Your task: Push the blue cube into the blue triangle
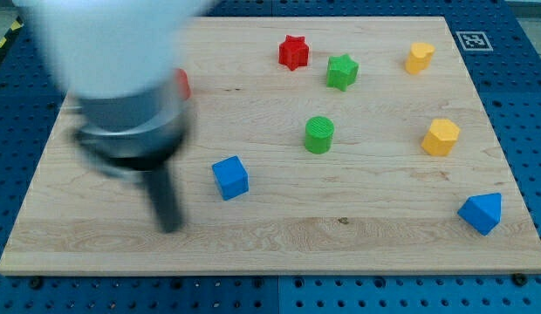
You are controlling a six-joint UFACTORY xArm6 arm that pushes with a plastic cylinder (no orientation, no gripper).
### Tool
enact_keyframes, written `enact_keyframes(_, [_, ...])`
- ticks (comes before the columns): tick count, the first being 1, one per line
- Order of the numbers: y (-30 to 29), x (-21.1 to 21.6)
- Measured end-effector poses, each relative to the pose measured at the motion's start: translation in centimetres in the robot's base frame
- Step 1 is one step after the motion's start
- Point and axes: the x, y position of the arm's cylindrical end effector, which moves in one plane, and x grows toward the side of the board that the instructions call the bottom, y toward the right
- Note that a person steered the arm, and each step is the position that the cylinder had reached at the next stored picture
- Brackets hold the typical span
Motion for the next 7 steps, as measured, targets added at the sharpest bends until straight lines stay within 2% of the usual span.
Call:
enact_keyframes(1, [-4.3,-7.2])
enact_keyframes(2, [10.7,-6.4])
enact_keyframes(3, [22.7,-4.7])
enact_keyframes(4, [16.1,-7.8])
enact_keyframes(5, [9.5,-2.5])
enact_keyframes(6, [15.1,2.2])
enact_keyframes(7, [26.9,0.1])
